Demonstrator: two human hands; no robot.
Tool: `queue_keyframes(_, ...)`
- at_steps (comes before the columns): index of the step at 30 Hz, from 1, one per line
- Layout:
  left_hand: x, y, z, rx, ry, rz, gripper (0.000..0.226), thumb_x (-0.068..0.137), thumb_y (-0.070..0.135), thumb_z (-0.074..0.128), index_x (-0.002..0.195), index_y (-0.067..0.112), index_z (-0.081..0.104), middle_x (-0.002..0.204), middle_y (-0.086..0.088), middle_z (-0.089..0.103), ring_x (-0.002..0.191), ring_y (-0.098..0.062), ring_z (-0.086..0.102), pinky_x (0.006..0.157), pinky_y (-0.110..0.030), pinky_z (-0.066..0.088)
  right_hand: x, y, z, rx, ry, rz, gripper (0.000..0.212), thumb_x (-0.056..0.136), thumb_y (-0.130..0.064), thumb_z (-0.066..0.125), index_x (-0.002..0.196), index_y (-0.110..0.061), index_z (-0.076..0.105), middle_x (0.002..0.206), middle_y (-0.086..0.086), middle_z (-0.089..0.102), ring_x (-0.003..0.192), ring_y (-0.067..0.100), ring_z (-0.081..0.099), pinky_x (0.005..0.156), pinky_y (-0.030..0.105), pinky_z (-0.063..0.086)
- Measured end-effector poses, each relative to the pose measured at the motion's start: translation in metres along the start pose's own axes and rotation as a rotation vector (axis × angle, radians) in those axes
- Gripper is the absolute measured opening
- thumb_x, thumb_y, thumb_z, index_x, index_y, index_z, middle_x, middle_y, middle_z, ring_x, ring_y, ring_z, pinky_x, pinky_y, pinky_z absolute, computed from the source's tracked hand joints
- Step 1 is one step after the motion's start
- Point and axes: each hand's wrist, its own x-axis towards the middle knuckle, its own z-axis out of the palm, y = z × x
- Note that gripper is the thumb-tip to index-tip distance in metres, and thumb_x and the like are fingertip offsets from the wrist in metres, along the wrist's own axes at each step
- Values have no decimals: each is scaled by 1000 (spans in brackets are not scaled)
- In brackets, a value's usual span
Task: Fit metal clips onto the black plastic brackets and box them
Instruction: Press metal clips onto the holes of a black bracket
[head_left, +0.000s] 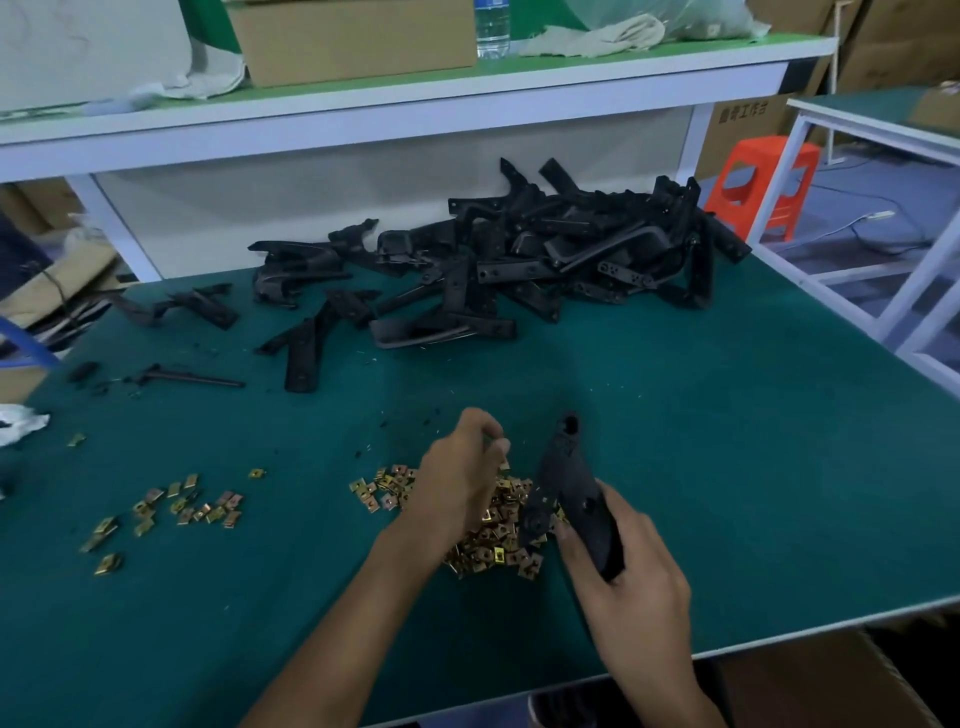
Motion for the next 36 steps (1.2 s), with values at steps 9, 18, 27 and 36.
queue_keyframes(9, -22, -13, -26, -1001, -43, -343, 13, 95, 13, 67, 105, 5, 62, 75, -4, 70, 66, -18, 70, 61, -26, 59, -1, 0, 1, -14, -35, -21, 59, 84, -59, 60, 135, -30, 60, 106, -13, 62, 96, 13, 64, 76, 40, 54)
queue_keyframes(18, -35, -25, -35, -1375, -130, -517, 25, 75, 17, 74, 93, 0, 71, 74, -12, 72, 62, -14, 72, 57, -22, 61, -1, 0, 0, -15, -66, -16, 62, 84, -61, 57, 138, -30, 58, 113, -11, 62, 102, 18, 65, 81, 45, 54)
queue_keyframes(27, -44, -20, -38, -1265, -119, -416, 12, 75, 12, 74, 84, 9, 81, 78, -5, 70, 59, -10, 66, 56, -17, 58, 0, 1, 0, -43, -84, -30, 64, 84, -63, 54, 137, -29, 58, 114, -9, 62, 102, 19, 65, 82, 43, 54)
queue_keyframes(36, -68, -9, -27, -1315, -150, -363, 20, 79, 18, 73, 95, 10, 80, 76, -3, 65, 63, -11, 64, 55, -19, 56, 0, 2, 1, -65, -54, -38, 55, 85, -55, 64, 133, -29, 61, 108, -12, 64, 97, 13, 63, 80, 38, 54)
